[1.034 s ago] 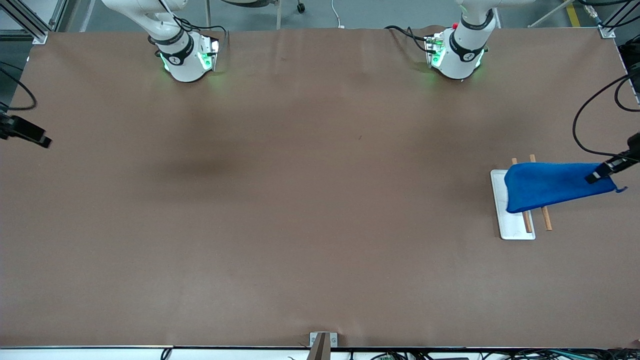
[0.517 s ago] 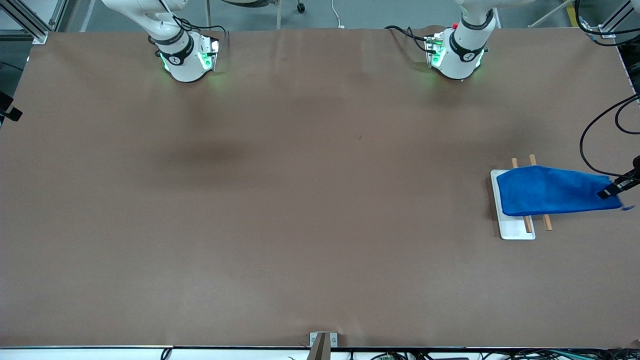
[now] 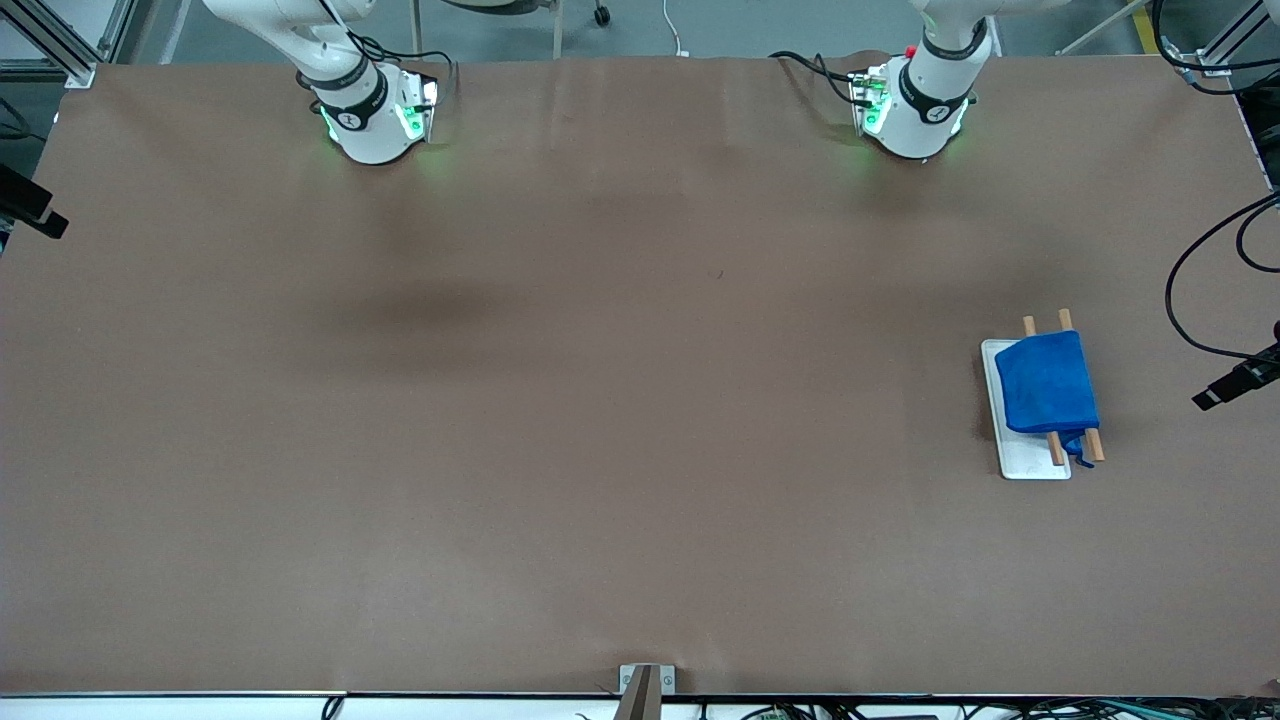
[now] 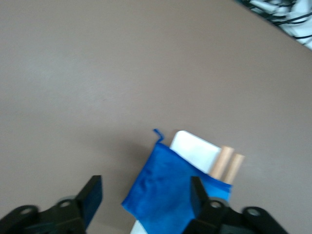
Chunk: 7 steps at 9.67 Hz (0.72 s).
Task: Right arm passes towel to left arm to hang
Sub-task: 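Open the left gripper and raise it away from the towel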
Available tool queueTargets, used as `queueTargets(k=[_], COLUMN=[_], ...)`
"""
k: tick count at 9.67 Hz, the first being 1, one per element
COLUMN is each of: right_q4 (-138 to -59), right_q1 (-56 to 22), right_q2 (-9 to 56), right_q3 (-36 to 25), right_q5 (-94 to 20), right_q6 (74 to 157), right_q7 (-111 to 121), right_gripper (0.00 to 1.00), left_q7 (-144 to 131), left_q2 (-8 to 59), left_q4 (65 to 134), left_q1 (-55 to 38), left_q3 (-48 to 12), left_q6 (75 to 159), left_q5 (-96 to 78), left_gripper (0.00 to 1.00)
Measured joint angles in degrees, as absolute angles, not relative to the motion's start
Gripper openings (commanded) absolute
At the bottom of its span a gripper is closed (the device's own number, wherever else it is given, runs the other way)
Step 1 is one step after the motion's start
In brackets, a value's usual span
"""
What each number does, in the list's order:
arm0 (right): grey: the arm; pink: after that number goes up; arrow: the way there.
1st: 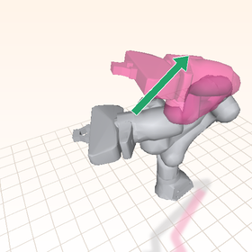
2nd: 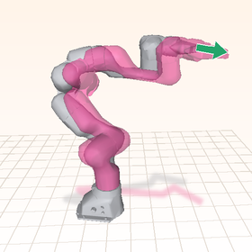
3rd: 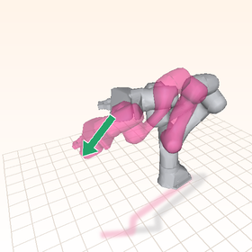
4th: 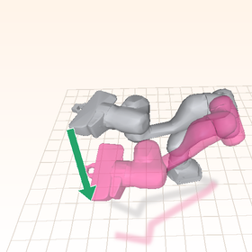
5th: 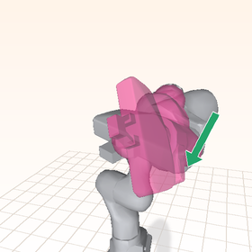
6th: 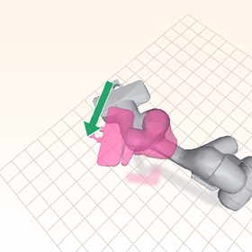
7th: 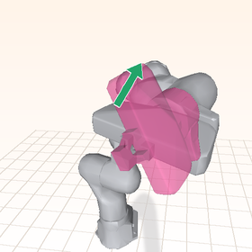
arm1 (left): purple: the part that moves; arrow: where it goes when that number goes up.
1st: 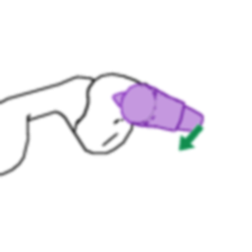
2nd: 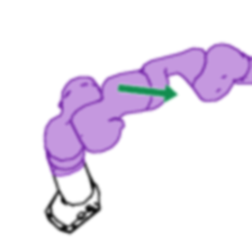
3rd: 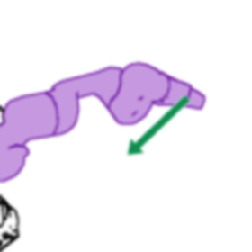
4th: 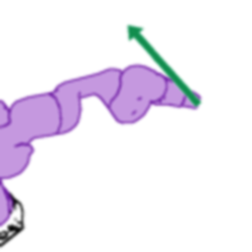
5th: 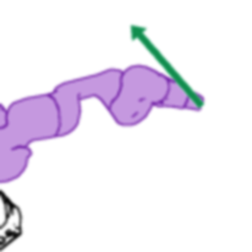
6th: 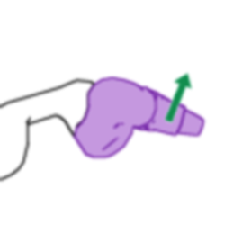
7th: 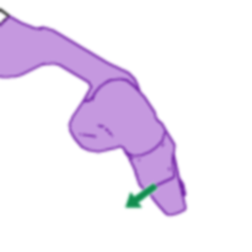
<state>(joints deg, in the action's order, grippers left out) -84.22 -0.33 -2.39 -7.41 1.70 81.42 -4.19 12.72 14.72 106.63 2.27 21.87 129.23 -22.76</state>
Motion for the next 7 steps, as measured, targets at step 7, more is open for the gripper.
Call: queueTargets(k=[7], right_q4=[-84.29], right_q1=[3.95], right_q2=[-2.36], right_q3=[-4.27], right_q5=[1.79], right_q6=[80.77], right_q7=[-4.31], right_gripper=[1.0], left_q7=[9.77], left_q2=[-5.99], left_q4=[106.09], left_q1=[1.65], left_q3=[3.82], left_q6=[109.06], left_q5=[-4.14], left_gripper=[1.0])
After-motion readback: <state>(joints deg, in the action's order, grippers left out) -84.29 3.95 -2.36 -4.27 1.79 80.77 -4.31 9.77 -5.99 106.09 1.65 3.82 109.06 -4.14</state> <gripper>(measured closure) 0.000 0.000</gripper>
